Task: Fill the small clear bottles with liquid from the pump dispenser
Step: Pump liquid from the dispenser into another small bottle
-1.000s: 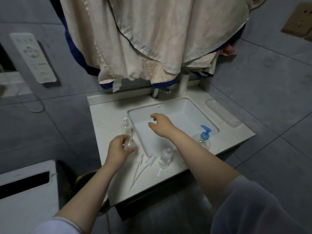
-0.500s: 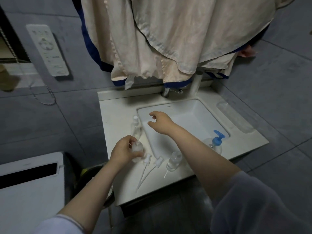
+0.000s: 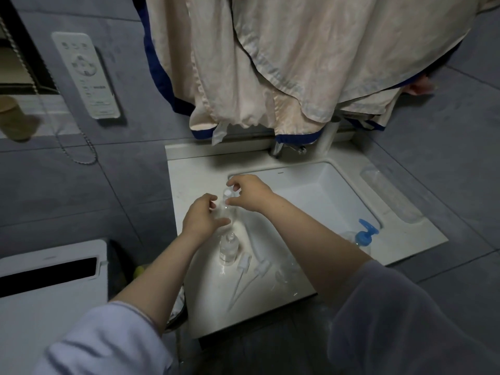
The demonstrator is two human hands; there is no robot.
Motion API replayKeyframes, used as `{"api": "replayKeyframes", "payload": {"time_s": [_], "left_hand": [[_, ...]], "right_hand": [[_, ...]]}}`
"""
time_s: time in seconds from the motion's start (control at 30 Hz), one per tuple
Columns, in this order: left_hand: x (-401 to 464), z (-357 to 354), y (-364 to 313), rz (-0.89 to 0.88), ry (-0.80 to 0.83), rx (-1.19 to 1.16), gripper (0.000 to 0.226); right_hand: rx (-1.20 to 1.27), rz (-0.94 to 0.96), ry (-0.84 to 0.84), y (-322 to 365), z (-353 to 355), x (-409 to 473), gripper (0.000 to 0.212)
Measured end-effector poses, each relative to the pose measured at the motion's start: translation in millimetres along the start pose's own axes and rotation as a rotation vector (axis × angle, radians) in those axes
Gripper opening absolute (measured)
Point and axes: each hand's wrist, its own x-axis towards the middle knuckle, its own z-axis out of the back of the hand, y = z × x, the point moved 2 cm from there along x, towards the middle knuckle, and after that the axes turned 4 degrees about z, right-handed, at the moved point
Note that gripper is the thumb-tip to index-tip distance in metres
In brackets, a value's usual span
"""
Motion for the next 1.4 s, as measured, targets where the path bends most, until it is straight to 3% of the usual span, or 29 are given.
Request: {"api": "replayKeyframes", "payload": {"time_s": [0.17, 0.4, 0.53, 0.73, 1.03, 1.2, 1.33, 1.4], "left_hand": [[18, -13, 7, 0.062, 0.007, -0.047, 0.07], [27, -14, 10, -0.068, -0.048, -0.14, 0.033], [28, -7, -16, -0.178, -0.076, -0.205, 0.032], [29, -8, -73, -0.363, -0.04, -0.162, 0.032], [22, -34, -119, -0.522, 0.264, -0.006, 0.042], [16, -52, -138, -0.62, 0.278, 0.055, 0.042], [12, -64, -150, -0.664, 0.284, 0.115, 0.044], [8, -70, -154, -0.671, 0.298, 0.142, 0.044]], "right_hand": [[-0.106, 0.011, -0.015, 3, -5, 10, 0.033], [0.062, -0.003, -0.09, -11, 1, 20, 0.015], [0.329, -0.013, -0.19, -19, 21, 19, 0.02], [0.432, -0.054, -0.363, -33, 63, 2, 0.032], [0.434, -0.075, -0.334, -71, 104, -52, 0.026], [0.493, -0.199, -0.296, -90, 117, -80, 0.042], [0.358, -0.24, -0.3, -98, 124, -96, 0.026], [0.398, -0.226, -0.284, -103, 127, -105, 0.032]]}}
